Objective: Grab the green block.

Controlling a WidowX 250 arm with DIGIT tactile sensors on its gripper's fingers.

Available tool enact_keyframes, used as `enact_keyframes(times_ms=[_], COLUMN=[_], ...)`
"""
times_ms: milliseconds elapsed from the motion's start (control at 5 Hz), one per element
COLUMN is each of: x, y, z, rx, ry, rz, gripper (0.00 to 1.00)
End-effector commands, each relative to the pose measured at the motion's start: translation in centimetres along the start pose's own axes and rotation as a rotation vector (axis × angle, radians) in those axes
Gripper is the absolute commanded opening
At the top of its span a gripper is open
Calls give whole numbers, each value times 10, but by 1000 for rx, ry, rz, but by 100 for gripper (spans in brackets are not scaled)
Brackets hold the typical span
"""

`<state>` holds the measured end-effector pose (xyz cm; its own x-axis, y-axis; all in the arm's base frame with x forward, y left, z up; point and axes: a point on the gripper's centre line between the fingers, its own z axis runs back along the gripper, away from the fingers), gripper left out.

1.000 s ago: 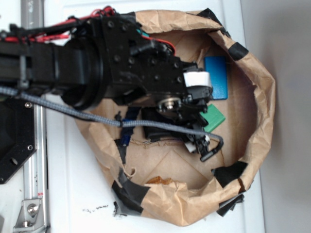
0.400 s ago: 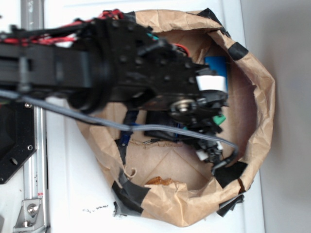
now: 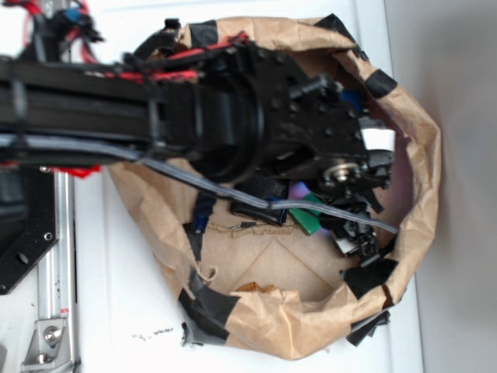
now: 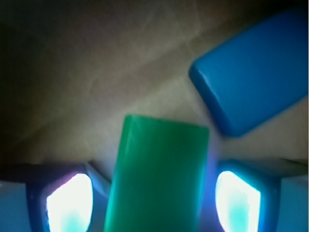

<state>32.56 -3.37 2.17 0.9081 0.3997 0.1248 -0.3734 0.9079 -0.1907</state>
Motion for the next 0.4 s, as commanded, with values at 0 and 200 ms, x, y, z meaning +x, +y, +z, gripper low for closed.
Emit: enact_keyframes(times_ms=[0,200], x=[-2,-1], y=[3,13], z=[43,96], rx=[1,-22], ry=[33,-19], rz=[-107,-150], gripper=[0,0])
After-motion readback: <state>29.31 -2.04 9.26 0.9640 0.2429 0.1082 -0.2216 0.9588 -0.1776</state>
